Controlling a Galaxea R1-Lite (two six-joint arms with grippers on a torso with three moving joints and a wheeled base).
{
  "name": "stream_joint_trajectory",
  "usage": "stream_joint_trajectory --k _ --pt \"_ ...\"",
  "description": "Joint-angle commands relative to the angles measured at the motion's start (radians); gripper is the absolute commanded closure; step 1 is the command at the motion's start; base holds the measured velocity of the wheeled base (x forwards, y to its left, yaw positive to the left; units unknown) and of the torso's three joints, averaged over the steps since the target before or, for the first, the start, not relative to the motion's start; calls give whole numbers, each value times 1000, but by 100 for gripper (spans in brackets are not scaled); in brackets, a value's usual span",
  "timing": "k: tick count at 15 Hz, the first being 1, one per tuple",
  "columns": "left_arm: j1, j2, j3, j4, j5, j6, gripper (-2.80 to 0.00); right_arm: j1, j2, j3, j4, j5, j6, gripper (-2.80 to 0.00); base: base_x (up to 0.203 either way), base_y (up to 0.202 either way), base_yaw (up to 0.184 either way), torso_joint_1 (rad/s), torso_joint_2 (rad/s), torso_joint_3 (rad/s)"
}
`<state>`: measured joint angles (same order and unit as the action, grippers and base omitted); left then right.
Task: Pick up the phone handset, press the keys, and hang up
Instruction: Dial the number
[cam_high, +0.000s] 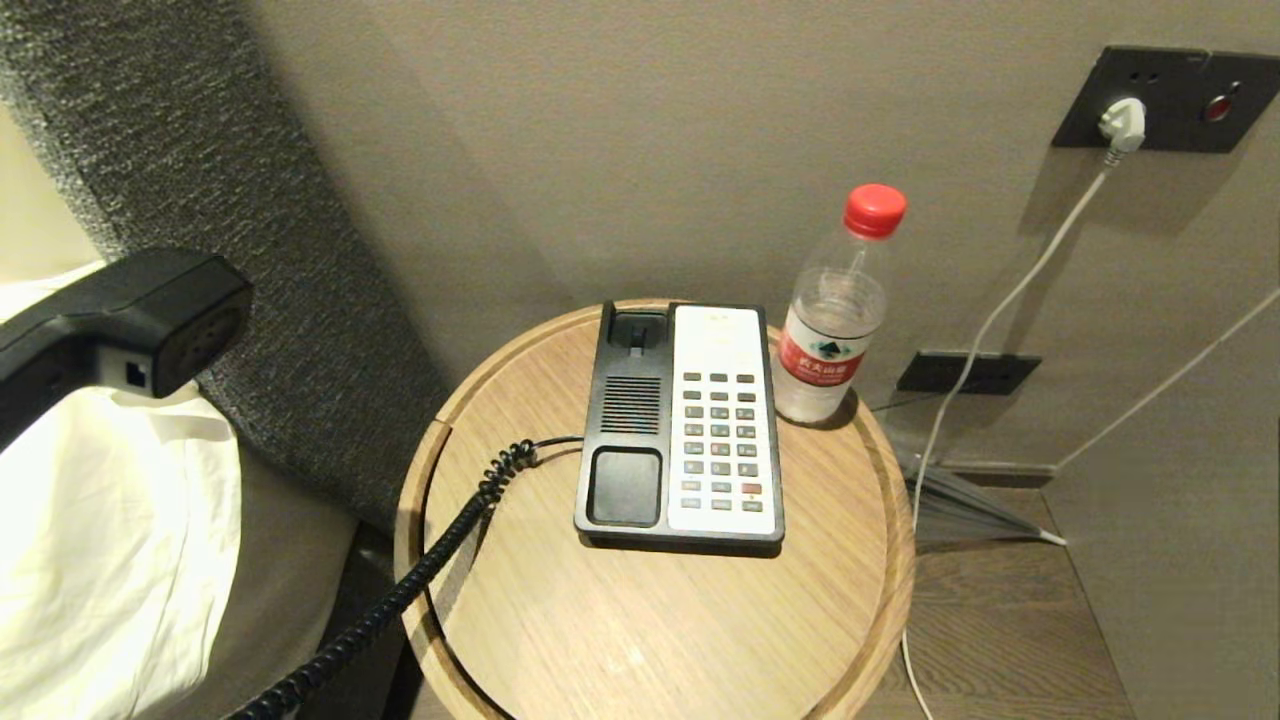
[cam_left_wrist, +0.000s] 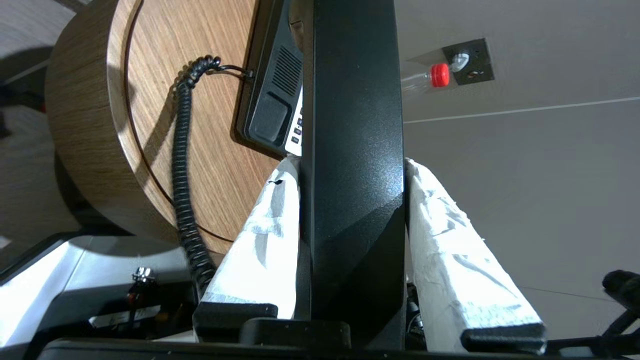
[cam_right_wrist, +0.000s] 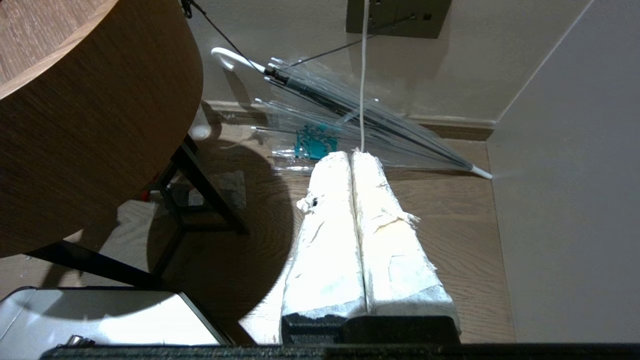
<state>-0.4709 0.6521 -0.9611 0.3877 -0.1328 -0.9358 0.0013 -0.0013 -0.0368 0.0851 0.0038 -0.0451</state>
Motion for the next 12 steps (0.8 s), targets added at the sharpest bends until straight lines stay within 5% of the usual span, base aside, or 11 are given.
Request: stream_joint_trajectory --k 1,6,12 --pt "0 5 -6 2 -22 -7 0 0 -11 0 2 1 -1 0 0 0 0 0 0 0" --pt "1 -3 7 4 -34 -9 0 0 -11 -45 32 4 5 0 0 0 0 0 0 0" --pt "1 -5 16 4 -38 -9 0 0 -11 -416 475 42 36 0 0 0 0 0 0 0"
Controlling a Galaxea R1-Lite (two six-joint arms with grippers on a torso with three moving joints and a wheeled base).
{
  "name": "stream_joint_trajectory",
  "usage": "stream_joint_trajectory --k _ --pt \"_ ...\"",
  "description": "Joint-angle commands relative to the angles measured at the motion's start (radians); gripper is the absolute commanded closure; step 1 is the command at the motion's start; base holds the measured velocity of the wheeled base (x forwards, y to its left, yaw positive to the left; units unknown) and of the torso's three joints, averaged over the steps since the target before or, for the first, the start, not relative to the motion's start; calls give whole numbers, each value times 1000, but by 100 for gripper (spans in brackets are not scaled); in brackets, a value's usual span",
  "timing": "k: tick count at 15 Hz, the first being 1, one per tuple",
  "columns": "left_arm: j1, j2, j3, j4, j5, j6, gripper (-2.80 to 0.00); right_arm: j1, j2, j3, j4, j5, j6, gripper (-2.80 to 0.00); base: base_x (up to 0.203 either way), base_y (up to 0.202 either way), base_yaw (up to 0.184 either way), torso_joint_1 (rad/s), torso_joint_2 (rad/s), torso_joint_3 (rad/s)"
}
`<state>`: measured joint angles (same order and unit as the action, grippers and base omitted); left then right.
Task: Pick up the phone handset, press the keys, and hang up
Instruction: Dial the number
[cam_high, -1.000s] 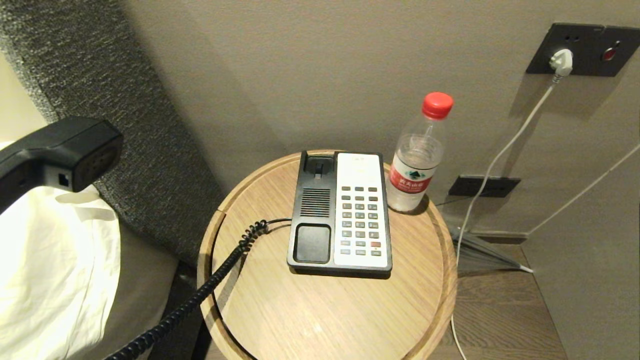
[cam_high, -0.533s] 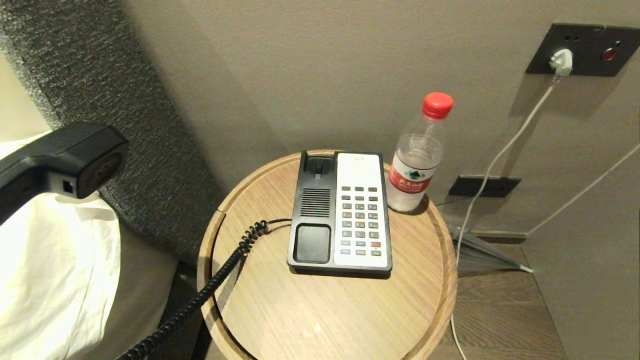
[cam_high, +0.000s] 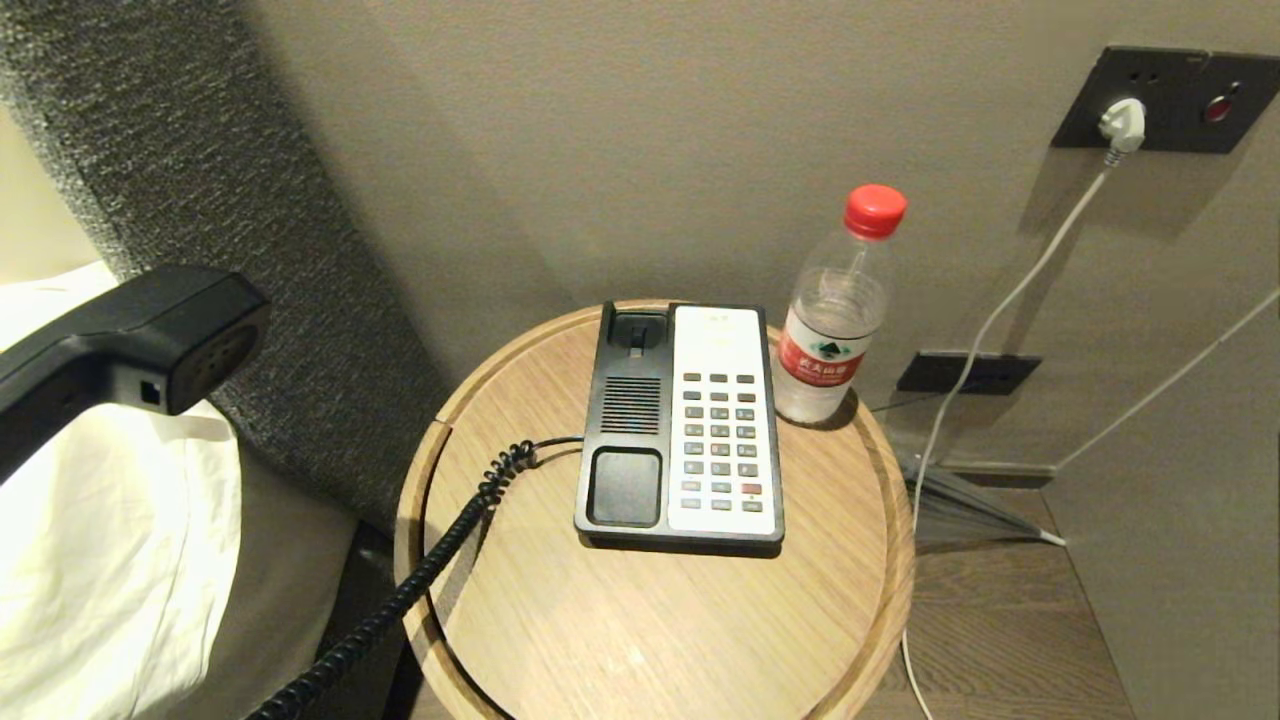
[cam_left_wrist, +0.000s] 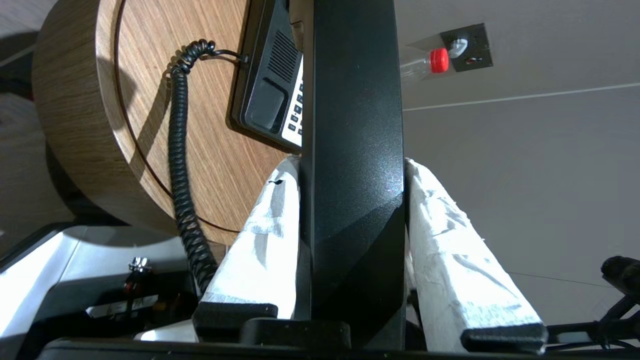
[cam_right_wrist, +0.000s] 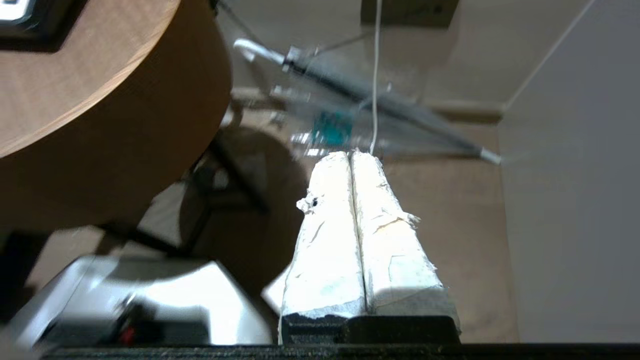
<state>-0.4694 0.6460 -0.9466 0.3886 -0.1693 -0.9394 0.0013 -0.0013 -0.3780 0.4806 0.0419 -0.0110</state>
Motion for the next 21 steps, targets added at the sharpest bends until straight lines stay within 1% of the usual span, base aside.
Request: stream_joint_trajectory --k 1,2,4,7,10,12,13,14,15,17,18,19,20,21 --pt "0 1 2 3 -1 -6 0 0 -11 -90 96 10 5 0 0 0 0 0 0 0" --pt "0 -2 8 3 -3 -6 0 0 -11 -111 118 14 5 0 0 0 0 0 0 0" --pt "0 -3 9 3 -1 -6 0 0 -11 -218 181 36 9 0 0 0 0 0 0 0" --pt "0 -11 12 4 -1 -6 0 0 -11 -337 242 45 9 0 0 0 0 0 0 0" --pt "0 -17 17 4 1 -6 0 0 -10 -424 255 49 9 0 0 0 0 0 0 0" --pt "0 -19 20 4 1 -6 0 0 -9 -446 252 54 9 0 0 0 0 0 0 0" --pt "0 -19 22 4 1 -6 0 0 -7 -486 248 60 9 0 0 0 0 0 0 0" --pt "-1 -20 22 4 1 -5 0 0 7 -557 248 65 9 0 0 0 0 0 0 0" --pt "-1 -20 25 4 1 -4 0 0 46 -605 248 67 10 0 0 0 0 0 0 0" --pt "0 -22 37 3 -1 -4 0 0 220 -718 247 76 26 0 0 0 0 0 0 0" --pt "0 -22 38 3 -1 -4 0 0 303 -758 252 92 37 0 0 0 0 0 0 0" --pt "0 -22 38 3 -3 -4 0 0 370 -785 262 126 58 0 0 0 0 0 0 0" --pt "0 -21 39 3 -3 -4 0 0 406 -796 276 169 83 0 0 0 0 0 0 0" --pt "-1 -19 43 2 -5 -4 0 0 416 -782 300 239 104 0 0 0 0 0 0 0"
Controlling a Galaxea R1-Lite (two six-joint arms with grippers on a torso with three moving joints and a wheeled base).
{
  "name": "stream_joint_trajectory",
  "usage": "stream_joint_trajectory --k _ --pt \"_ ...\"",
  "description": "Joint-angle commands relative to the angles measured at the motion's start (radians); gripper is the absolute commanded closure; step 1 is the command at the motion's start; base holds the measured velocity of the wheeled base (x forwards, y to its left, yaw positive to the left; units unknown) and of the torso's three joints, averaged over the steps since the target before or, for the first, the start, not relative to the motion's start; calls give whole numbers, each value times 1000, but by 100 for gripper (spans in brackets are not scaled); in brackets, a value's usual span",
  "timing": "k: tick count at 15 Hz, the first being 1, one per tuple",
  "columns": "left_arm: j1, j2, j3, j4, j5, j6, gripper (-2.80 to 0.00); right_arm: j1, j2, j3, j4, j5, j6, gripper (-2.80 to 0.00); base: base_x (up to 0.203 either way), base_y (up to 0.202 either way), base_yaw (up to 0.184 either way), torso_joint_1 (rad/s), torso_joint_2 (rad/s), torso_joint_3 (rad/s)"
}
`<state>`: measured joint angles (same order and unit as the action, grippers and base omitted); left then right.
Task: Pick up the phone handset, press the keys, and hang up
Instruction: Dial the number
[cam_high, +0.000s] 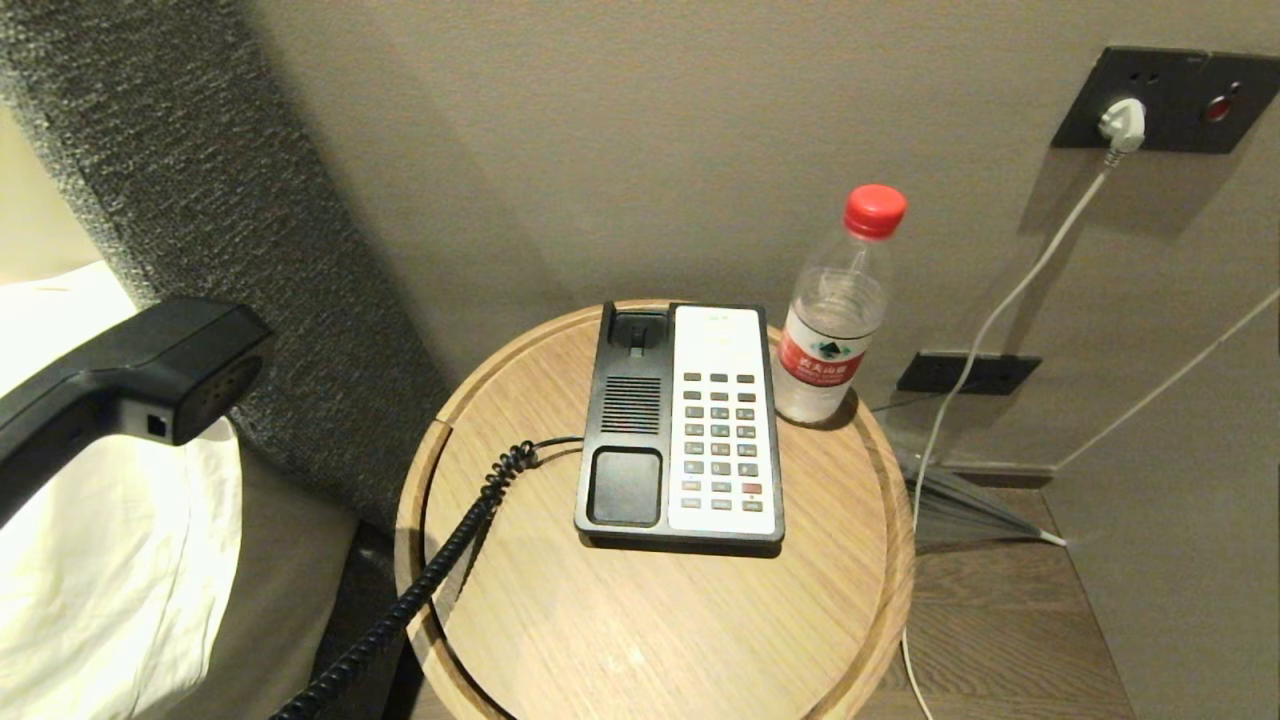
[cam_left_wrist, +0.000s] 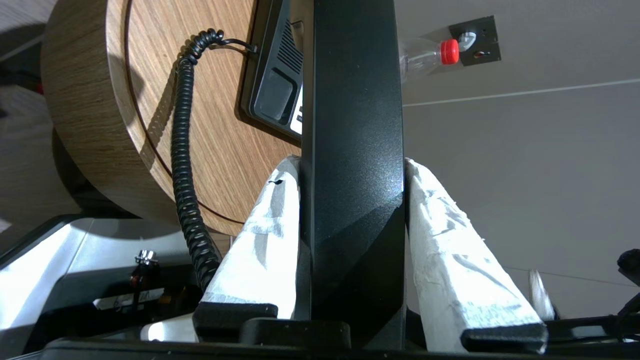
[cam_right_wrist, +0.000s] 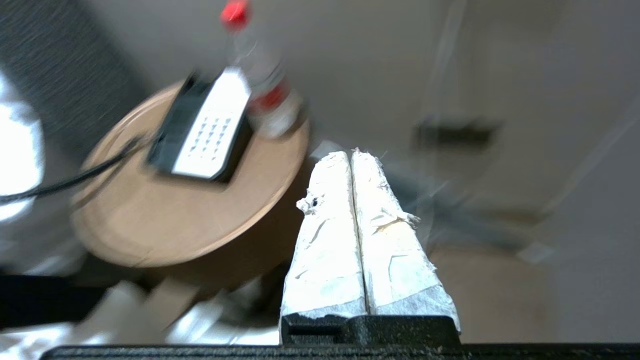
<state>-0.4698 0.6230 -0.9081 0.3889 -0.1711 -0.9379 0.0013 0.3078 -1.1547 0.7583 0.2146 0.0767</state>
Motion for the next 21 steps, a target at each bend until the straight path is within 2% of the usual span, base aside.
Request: stream_joint_trajectory --k 1,2,4,6,11,14,19,21 --pt "0 4 6 2 -5 -6 0 0 113 47 47 129 29 0 0 0 0 0 0 0" --pt "0 4 6 2 -5 -6 0 -1 118 109 59 178 36 0 0 0 0 0 0 0" --pt "0 4 9 1 -7 -6 0 -1 144 162 53 225 39 0 0 0 0 0 0 0" --pt "-1 7 18 1 -10 -6 0 -1 159 159 47 248 46 0 0 0 0 0 0 0" --pt "-1 12 20 -1 -27 -6 0 -4 371 98 -46 355 117 0 0 0 0 0 0 0" --pt "0 11 31 -1 -36 -6 0 -3 477 21 -64 380 203 0 0 0 0 0 0 0" --pt "-1 12 31 -2 -36 -6 0 -3 541 18 -131 381 221 0 0 0 0 0 0 0" --pt "0 11 37 -2 -36 -6 0 33 570 18 -133 424 249 0 0 0 0 0 0 0"
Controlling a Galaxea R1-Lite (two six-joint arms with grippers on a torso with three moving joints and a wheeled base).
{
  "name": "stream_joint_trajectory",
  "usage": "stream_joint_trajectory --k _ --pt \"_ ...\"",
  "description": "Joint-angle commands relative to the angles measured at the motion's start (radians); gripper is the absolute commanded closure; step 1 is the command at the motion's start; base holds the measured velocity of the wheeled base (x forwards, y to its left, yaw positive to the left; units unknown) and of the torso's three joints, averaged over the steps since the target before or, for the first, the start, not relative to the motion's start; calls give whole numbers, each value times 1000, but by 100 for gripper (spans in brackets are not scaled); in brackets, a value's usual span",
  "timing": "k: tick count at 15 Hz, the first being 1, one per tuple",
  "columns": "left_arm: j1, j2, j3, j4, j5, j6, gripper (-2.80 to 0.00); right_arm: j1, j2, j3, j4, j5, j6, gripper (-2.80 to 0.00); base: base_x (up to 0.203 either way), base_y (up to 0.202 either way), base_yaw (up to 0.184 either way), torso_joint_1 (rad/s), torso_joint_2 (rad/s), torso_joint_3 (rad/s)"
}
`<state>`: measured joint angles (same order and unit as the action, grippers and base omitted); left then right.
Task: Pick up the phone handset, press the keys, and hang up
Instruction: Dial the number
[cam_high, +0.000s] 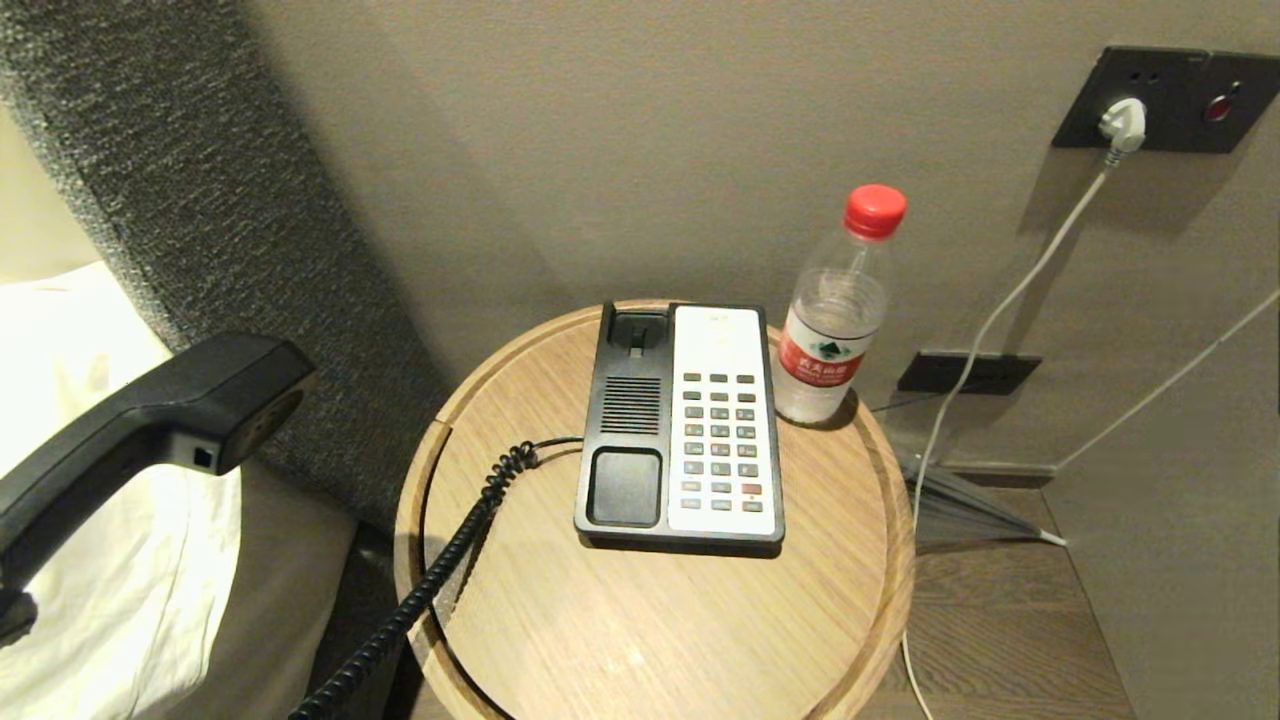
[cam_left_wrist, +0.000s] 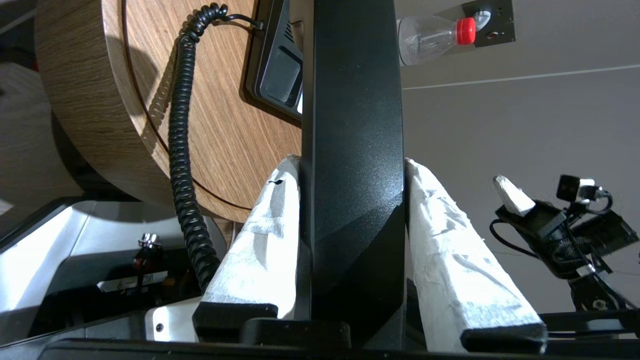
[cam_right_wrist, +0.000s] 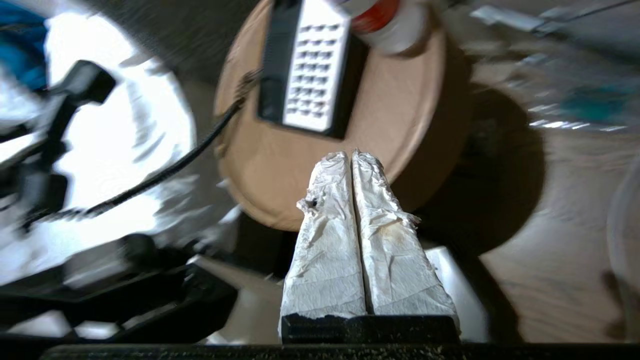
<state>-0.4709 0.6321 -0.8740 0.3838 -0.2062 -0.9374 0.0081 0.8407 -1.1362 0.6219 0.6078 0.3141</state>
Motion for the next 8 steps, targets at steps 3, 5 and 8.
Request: stream_joint_trajectory --k 3,5,8 --pt "1 1 12 -2 -1 -6 0 94 86 -3 -2 63 38 0 0 0 0 0 0 0" --pt "1 1 15 -6 -1 -6 0 98 128 -3 -42 60 58 0 0 0 0 0 0 0" --pt "1 3 18 -8 -1 -6 0 140 217 -4 -127 -18 76 0 0 0 0 0 0 0"
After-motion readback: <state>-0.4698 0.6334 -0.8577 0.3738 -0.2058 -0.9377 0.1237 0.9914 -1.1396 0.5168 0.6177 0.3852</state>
